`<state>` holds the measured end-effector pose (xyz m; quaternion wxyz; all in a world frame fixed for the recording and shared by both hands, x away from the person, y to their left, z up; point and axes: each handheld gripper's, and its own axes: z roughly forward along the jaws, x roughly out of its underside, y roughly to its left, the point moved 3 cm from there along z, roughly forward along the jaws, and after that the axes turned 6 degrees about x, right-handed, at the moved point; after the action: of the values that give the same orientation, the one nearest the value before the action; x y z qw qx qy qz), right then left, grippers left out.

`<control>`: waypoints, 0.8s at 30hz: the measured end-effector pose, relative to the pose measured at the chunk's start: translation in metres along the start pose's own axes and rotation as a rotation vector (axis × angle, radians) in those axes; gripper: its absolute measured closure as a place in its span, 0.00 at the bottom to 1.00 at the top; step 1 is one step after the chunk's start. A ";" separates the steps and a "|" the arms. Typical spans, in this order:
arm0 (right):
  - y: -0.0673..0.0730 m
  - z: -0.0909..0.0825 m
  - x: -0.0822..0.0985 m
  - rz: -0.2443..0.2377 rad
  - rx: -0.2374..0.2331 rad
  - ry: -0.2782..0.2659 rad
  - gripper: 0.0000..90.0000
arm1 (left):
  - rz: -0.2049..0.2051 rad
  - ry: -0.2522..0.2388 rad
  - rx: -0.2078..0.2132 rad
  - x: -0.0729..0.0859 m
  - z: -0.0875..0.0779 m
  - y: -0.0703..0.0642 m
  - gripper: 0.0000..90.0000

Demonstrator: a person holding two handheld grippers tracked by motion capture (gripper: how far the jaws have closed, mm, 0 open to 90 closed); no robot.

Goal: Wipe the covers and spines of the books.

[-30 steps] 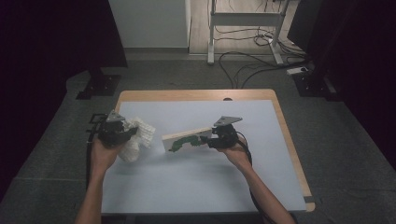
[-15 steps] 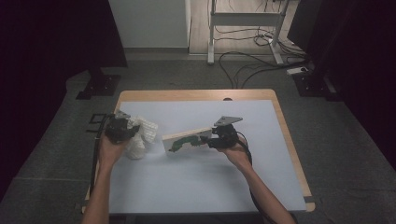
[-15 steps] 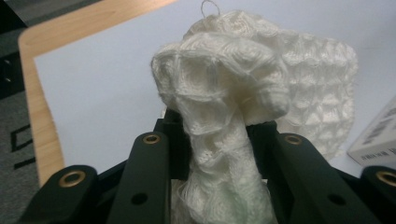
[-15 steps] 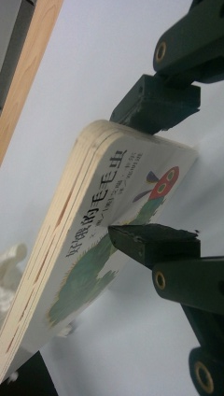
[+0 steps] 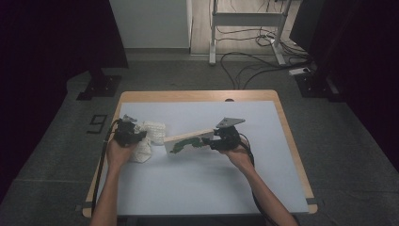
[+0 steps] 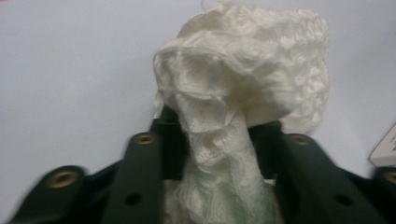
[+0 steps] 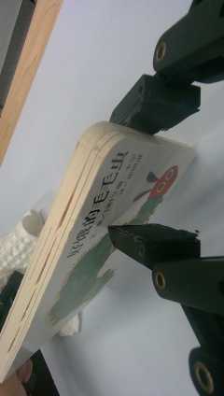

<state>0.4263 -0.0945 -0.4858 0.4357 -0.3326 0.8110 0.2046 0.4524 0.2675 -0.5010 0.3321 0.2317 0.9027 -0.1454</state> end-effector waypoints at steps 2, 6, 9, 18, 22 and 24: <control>0.000 0.000 0.000 0.000 0.000 0.000 0.49 | -0.003 -0.008 -0.018 -0.001 -0.002 0.000 0.56; 0.000 0.000 0.000 0.002 -0.002 -0.003 0.49 | 0.003 -0.018 -0.013 -0.003 -0.016 -0.003 0.32; 0.000 0.000 0.000 0.004 -0.002 -0.005 0.49 | 0.008 -0.023 0.006 -0.004 -0.026 -0.007 0.26; 0.000 0.000 0.000 0.005 -0.002 -0.003 0.49 | 0.063 -0.068 0.078 -0.005 -0.052 -0.027 0.32; 0.000 0.000 0.000 0.006 -0.004 -0.002 0.49 | 0.127 -0.068 0.155 -0.003 -0.059 -0.049 0.36; 0.000 0.000 0.000 0.005 -0.004 -0.002 0.49 | 0.145 -0.067 0.178 -0.002 -0.059 -0.056 0.37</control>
<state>0.4261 -0.0949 -0.4857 0.4353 -0.3311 0.8111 0.2076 0.3935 0.2434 -0.4500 0.3497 0.3200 0.8555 -0.2082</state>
